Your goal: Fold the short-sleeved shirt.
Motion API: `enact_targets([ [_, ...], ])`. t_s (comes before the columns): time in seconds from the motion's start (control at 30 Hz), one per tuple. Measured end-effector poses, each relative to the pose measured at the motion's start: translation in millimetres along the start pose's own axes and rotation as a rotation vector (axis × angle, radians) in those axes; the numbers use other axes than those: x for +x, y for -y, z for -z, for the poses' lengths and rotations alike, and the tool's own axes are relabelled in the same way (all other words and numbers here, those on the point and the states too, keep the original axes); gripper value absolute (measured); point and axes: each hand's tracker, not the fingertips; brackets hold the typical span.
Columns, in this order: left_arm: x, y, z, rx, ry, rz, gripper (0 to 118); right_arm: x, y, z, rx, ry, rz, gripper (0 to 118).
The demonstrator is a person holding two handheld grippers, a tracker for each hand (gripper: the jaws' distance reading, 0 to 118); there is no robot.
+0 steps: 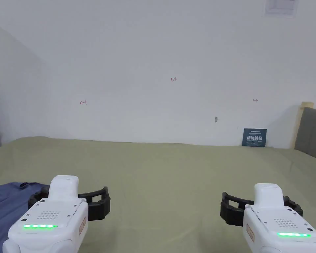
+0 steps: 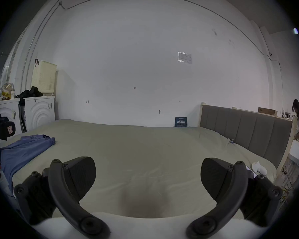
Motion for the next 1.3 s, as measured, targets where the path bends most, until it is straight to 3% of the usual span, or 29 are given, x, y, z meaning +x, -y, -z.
enact_targets([
  [1.3,1.4,-2.0,-6.5,0.014,0.017,-0.011,118,-4.1,5.2,1.1,-0.014,-0.019,-0.009,118],
])
